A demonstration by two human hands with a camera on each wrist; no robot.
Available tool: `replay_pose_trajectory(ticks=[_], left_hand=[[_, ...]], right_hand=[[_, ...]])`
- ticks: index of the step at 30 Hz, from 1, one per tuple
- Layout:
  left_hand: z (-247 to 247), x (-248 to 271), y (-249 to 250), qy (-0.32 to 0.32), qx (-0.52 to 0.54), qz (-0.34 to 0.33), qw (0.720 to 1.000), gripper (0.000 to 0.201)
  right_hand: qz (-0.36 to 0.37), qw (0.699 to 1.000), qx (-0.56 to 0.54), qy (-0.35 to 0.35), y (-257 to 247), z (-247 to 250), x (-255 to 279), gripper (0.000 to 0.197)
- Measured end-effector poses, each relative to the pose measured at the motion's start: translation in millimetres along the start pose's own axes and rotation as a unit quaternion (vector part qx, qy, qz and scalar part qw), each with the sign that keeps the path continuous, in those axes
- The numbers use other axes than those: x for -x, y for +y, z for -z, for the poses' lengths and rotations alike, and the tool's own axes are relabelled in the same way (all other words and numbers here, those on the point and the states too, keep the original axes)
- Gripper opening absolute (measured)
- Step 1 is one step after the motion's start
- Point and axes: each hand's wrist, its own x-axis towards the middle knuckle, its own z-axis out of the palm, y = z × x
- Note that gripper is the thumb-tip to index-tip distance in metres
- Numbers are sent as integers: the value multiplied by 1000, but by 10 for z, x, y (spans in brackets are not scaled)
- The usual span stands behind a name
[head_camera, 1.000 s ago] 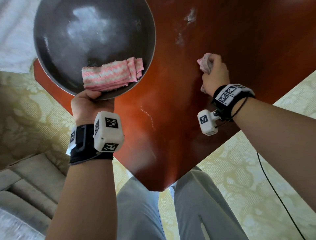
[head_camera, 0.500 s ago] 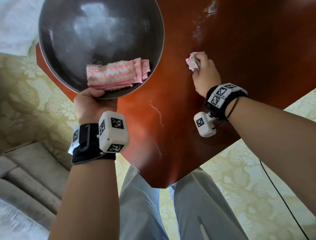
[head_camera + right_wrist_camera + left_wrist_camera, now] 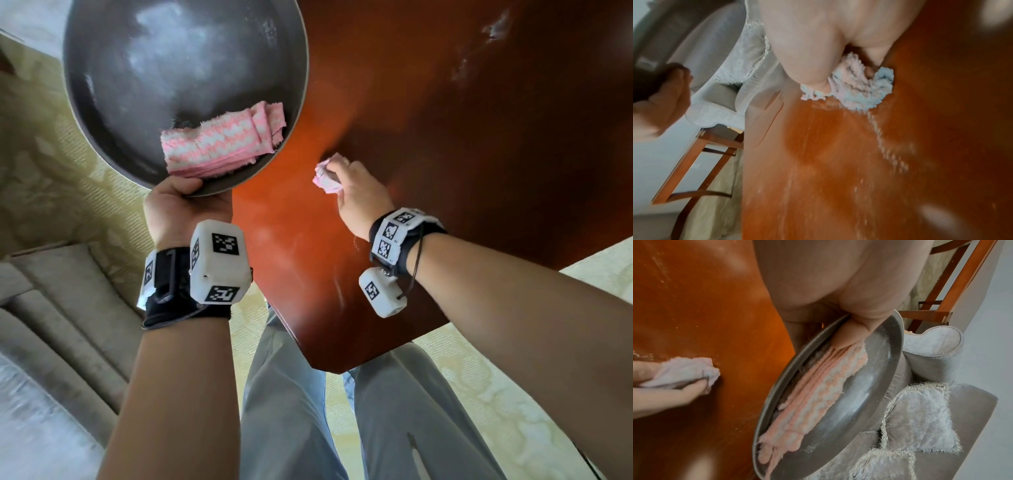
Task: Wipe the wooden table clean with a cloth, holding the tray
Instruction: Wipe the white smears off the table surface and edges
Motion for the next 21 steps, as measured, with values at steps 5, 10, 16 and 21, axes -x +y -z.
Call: replay_pose_trajectory(ticks=[5,10,16,21], left_hand=[[106,39,160,10,3,-9,1000,54],[177,34,241,5,26,-23,999,61],[176,-13,347,-6,78,-43,996,47],[210,-17,473,9,77,-44,996,57]], right_hand=[[38,997,26,-58,-158,-221,173,56],[32,996,-52,-67,-174,-48,131,44],[-80,976,-182,91,-107,552,-230,31],[-97,978,-85,163,25,785,-562,32]])
